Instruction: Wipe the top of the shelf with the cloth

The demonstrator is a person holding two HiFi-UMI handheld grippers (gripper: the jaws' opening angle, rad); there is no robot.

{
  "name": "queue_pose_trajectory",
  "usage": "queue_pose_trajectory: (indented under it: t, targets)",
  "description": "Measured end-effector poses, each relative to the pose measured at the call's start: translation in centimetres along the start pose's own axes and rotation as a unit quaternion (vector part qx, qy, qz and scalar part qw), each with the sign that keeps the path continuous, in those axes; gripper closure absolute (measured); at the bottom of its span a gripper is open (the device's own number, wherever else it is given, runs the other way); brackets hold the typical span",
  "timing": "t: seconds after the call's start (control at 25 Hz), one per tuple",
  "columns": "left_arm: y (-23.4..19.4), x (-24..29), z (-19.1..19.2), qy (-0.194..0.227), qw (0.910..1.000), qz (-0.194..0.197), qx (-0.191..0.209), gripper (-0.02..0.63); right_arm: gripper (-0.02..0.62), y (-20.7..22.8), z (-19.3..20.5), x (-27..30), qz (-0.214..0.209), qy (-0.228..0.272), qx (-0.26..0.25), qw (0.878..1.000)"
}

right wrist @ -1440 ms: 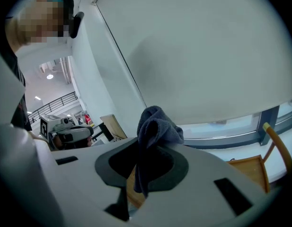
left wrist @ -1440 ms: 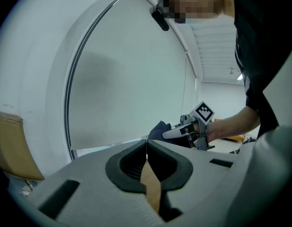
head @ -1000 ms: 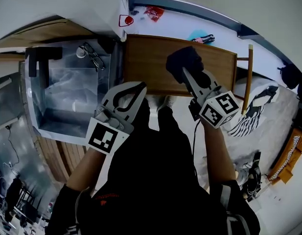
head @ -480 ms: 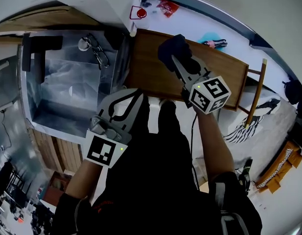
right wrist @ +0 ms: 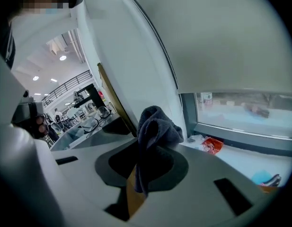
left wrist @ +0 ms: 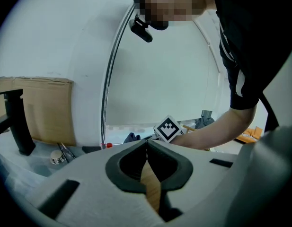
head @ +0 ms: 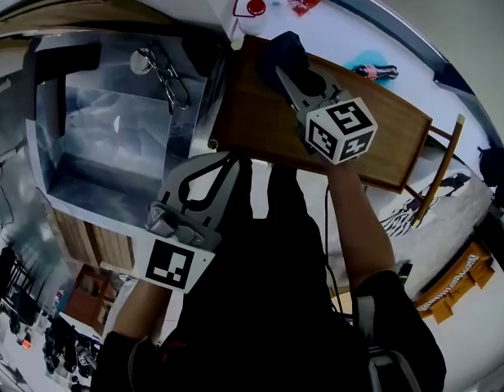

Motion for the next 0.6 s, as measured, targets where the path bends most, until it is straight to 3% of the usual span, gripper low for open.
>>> queue_pose_trajectory:
  t: [0.32, 0.6]
  targets:
    - [-1.1, 0.1, 1.1, -0.010, 0.9998, -0.009, -0.017, 0.583, 0.548, 0.8, 1.0, 3.9, -0.011, -0.021, 0.006, 1.000]
    - [-0.9, 0.8, 1.1, -0.021, 0.9997, 0.002, -0.013, 0.583, 0.548, 2.9, 3.4, 5.0, 0.019, -0.050, 0.017, 0.998]
Point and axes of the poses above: the fingertips, and each gripper's own axes: x forward along the fingers, y to its right, z out of its underside, the point moved 8 cm from there along -x, backward along the fingers, and after that the axes turned 7 degrees about x, right-handed, at the moved point
